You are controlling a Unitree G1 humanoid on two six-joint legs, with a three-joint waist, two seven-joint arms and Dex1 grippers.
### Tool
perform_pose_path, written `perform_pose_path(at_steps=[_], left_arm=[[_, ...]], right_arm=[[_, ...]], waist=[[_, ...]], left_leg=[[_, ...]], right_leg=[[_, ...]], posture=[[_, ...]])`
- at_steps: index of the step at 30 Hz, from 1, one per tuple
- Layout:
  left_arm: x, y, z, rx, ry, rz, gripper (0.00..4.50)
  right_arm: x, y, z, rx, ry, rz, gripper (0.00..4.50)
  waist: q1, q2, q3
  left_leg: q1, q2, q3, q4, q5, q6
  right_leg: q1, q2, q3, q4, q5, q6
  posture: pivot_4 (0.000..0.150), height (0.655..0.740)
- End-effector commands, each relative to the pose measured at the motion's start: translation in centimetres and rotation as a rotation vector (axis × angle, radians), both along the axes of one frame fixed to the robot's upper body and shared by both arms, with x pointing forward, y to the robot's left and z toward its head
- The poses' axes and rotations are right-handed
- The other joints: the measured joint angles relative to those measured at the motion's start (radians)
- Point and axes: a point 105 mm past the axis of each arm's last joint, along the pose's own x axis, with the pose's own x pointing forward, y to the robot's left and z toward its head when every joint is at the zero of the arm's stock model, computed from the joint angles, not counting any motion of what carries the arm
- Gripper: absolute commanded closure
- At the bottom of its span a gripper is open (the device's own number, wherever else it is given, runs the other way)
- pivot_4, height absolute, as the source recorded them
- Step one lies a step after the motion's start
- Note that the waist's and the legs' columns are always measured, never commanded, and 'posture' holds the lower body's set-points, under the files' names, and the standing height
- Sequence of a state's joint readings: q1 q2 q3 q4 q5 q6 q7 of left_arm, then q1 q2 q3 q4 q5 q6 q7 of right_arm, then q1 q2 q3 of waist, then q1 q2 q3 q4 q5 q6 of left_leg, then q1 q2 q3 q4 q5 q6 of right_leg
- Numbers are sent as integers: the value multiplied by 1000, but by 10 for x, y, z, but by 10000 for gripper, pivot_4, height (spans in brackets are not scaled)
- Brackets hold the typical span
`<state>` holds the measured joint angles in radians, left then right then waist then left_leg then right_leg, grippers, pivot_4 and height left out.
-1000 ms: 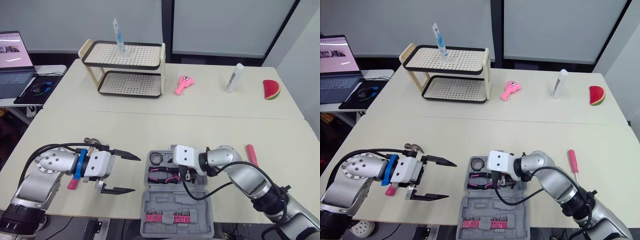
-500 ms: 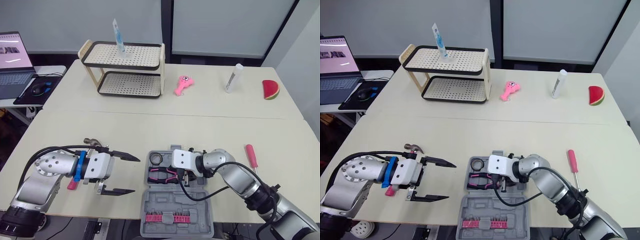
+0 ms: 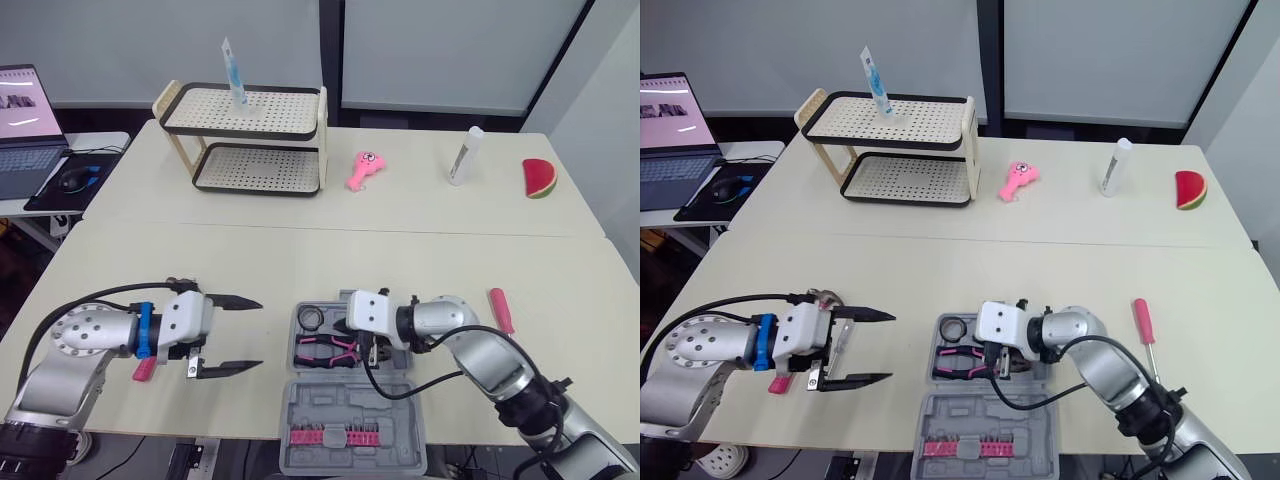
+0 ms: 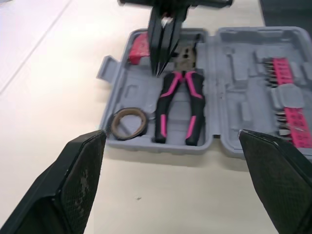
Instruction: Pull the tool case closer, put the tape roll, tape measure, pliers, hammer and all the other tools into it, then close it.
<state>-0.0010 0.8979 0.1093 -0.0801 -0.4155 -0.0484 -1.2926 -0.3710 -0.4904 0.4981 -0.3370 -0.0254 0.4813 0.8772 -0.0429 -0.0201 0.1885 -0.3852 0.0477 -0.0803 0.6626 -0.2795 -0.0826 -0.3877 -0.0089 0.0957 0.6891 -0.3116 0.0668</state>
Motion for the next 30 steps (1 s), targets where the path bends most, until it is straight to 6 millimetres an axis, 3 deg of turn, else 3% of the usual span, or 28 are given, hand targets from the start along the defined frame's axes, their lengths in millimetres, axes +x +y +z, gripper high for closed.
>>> perform_pose_path(at_steps=[1, 5, 8, 16, 22, 30], left_arm=[[12, 26, 12, -79, -26, 204, 0], [18, 65, 15, -139, -13, 451, 0], [11, 96, 12, -149, 5, 599, 0], [-29, 162, -14, -152, 98, 933, 0], [-61, 181, -34, -155, 183, 1064, 0], [-96, 184, -57, -125, 273, 1130, 0]], right_arm=[[-4, -20, 29, 72, -78, -39, 44809], [-12, -62, 45, 108, -114, -151, 44809], [-20, -100, 52, 109, -111, -264, 44809], [-50, -207, 45, 78, -67, -649, 44809], [-83, -256, 23, 32, -22, -819, 44809], [-120, -272, -5, -1, 99, -849, 28765]], waist=[[3, 0, 0], [6, -1, 0], [9, -1, -1], [8, -3, -3], [8, -9, -7], [7, -12, -10]], left_leg=[[0, 0, 0, 0, 0, 0], [0, 0, 0, 1, 0, 0], [1, 0, 0, 1, 0, 0], [6, 0, 1, 0, 0, 0], [6, 0, 2, 0, 0, 0], [8, 1, 4, -2, 0, -1]], right_leg=[[0, 0, 0, 0, 0, 0], [1, 0, 0, 1, 0, 0], [1, 0, 0, 3, -1, -1], [3, 0, 1, 8, -2, -3], [4, 0, 1, 7, -3, -3], [4, 0, 2, 6, -9, -5]], posture=[[1500, 7350], [1500, 7350], [1500, 7350], [1500, 7350], [1500, 7350], [1500, 7350]])
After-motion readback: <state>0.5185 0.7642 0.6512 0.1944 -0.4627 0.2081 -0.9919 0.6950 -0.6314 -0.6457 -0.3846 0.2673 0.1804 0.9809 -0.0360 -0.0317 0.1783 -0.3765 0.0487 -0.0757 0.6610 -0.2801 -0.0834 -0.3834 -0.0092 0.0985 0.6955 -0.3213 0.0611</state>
